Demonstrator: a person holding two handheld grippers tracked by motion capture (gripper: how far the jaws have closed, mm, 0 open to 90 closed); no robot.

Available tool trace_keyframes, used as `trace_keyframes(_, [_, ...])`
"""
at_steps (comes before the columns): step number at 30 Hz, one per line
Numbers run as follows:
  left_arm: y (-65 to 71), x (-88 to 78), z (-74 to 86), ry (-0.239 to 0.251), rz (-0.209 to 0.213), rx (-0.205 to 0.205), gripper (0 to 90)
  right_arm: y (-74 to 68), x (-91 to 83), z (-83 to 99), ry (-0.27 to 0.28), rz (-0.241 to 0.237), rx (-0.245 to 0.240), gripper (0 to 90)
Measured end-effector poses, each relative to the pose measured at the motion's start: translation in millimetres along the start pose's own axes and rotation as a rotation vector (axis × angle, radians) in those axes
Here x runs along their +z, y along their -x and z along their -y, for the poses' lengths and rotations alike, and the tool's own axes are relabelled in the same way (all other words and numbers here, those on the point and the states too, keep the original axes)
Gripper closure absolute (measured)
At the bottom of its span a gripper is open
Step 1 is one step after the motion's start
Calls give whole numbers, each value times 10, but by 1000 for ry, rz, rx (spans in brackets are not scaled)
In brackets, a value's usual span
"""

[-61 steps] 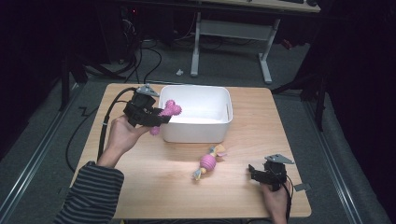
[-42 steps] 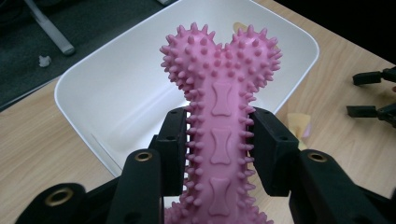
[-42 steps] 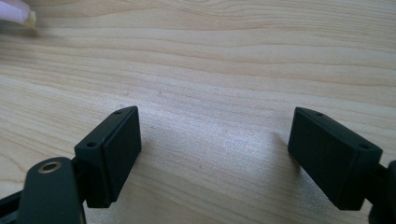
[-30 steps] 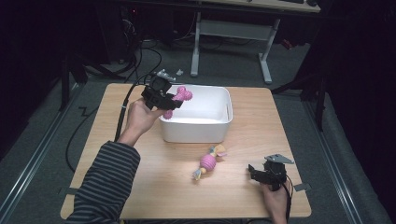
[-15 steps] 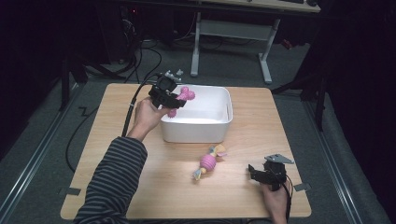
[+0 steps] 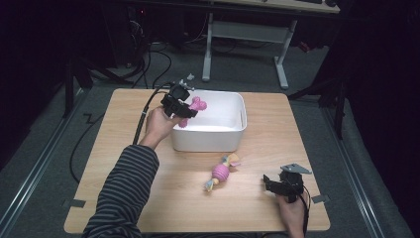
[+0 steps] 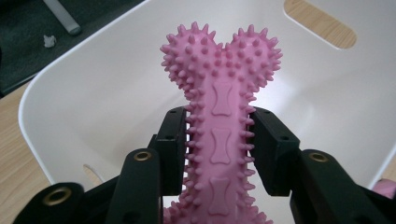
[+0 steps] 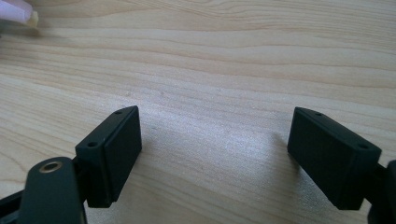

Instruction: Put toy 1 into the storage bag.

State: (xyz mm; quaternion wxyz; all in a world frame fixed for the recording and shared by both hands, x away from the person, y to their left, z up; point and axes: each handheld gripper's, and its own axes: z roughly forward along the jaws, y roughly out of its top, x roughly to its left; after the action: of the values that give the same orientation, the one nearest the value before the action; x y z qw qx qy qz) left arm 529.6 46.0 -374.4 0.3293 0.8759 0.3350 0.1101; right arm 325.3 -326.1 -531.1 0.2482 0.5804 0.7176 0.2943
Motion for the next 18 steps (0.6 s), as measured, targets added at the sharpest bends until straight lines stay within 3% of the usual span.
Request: trace_keyframes(18, [-38, 193, 119, -68, 9, -7, 581, -1, 2, -2, 1, 0, -1, 179])
